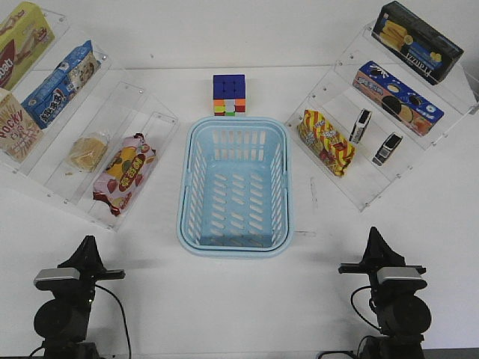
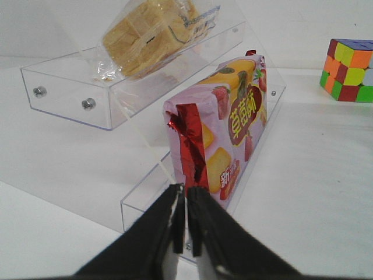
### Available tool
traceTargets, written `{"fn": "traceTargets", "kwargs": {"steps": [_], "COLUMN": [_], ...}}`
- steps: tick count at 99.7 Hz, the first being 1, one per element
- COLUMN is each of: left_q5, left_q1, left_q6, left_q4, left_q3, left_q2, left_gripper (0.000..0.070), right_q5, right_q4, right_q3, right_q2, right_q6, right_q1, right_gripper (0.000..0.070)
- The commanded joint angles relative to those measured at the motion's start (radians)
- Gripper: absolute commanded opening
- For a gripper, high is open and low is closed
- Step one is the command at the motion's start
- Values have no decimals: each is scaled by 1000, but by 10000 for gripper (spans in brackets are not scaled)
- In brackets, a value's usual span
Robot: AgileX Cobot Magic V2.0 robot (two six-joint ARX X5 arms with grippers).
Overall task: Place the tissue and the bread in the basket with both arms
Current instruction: 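Reach the right gripper toward the small black package on the shelf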
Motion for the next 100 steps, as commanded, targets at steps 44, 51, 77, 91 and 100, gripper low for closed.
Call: {"fn": "traceTargets", "kwargs": {"steps": [44, 51, 77, 91, 100], "left_q5": [2, 2, 2, 2, 2], "left_q1": [0, 0, 0, 0, 0], "left_q6": [-2, -2, -2, -2, -2], "left_q4": [10, 10, 10, 10, 10], "left_q3": [-20, -20, -20, -20, -20], "left_q2": [-2, -2, -2, -2, -2], "left_gripper": [1, 1, 1, 1, 1], "right_q5": [65, 73, 169, 170, 192], "right_q4": [-224, -222, -218, -214, -211], "right_q3": [670, 745, 1001, 1095, 1132], "right_q2": [789, 895, 1257, 1408, 1478], "right_q6": [70, 50, -5, -25, -24], "right_q1": [-3, -11, -40, -60, -70], "right_gripper": [554, 543, 538, 538, 534]}}
